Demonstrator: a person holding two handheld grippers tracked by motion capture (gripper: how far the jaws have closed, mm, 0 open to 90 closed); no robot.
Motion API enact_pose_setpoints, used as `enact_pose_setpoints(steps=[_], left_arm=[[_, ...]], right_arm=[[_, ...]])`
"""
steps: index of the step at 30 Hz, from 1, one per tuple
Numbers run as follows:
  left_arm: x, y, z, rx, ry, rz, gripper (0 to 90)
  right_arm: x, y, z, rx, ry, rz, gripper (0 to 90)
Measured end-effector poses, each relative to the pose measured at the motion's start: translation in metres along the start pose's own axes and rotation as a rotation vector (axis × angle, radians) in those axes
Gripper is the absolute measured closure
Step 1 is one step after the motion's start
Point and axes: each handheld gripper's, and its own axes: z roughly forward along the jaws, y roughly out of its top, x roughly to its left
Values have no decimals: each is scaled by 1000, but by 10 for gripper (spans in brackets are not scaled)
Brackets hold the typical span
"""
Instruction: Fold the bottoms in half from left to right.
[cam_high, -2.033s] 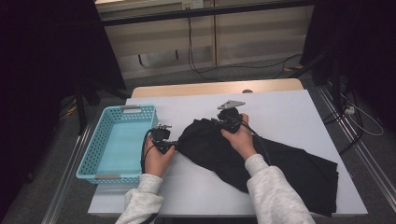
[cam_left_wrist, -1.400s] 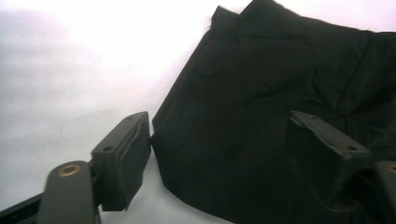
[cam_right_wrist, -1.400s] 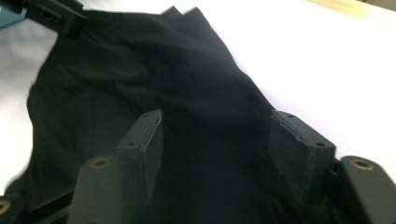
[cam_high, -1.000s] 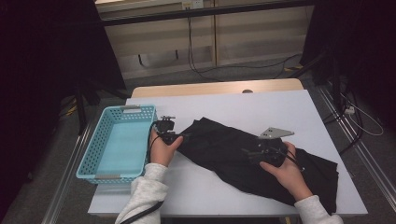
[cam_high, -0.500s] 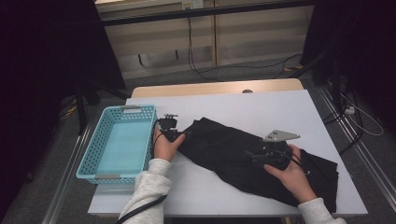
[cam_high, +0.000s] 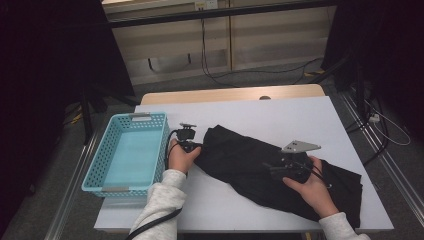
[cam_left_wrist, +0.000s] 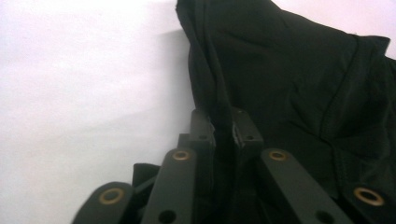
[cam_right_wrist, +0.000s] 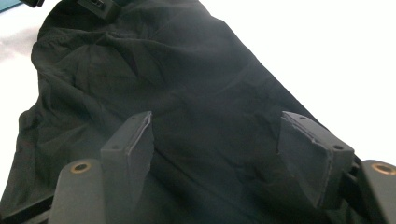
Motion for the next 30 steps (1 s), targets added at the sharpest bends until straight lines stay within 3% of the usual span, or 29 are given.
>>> enact_pose_setpoints(steps=[2,8,13,24,30], left_arm=[[-2,2,-2,14,10,-1,830],[1,15,-27,-16,2,-27,847],[5,25,-46,-2,33,-29,852],[14,28,-68,-18,91,-48,852],[19,30,-77,-25,102,-51,853]], right_arm=[[0,0,0,-1,3,1,270],[0,-1,-1,-2,10,-5,242],[0,-1,-1,-5,5,-4,222],[-1,0,-4,-16,-1,1,184],[-1,0,-5,-23,1,3,172]])
